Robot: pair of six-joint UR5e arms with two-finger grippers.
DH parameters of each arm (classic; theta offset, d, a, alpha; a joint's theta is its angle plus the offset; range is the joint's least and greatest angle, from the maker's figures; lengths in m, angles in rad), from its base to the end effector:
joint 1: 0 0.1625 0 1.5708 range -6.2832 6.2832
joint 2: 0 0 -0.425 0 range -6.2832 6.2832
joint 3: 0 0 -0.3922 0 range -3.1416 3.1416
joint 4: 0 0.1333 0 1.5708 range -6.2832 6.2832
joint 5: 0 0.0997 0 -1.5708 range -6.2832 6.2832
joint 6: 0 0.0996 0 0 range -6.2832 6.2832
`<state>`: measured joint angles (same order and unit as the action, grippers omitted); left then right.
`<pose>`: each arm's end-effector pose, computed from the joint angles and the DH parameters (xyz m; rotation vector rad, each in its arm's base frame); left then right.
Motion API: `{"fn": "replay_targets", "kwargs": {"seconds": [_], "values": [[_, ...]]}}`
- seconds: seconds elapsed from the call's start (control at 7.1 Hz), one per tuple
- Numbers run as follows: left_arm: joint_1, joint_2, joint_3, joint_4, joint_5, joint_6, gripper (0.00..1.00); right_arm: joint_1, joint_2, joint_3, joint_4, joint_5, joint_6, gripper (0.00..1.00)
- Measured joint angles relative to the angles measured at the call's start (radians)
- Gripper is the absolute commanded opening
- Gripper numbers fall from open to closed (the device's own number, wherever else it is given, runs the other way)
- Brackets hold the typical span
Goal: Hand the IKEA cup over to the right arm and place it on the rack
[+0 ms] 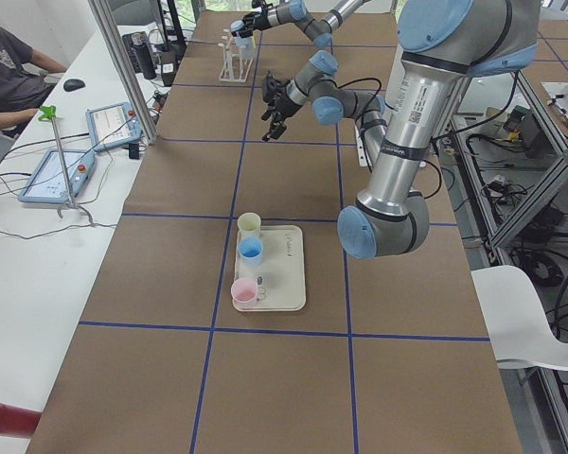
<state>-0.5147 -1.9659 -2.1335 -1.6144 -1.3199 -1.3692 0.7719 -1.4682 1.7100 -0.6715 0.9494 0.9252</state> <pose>0.3785 -0.3956 0.2020 0.5681 0.8584 -0.4108 -0.2532 -0.5134 0.4345 1.1414 -0.4801 0.4638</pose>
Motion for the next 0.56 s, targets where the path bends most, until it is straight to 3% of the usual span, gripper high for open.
{"fn": "replay_targets", "kwargs": {"seconds": [0.56], "values": [[-0.001, 0.001, 0.0, 0.001, -0.001, 0.001, 1.0, -0.003, 0.006, -0.038, 0.002, -0.004, -0.003, 0.0]]}}
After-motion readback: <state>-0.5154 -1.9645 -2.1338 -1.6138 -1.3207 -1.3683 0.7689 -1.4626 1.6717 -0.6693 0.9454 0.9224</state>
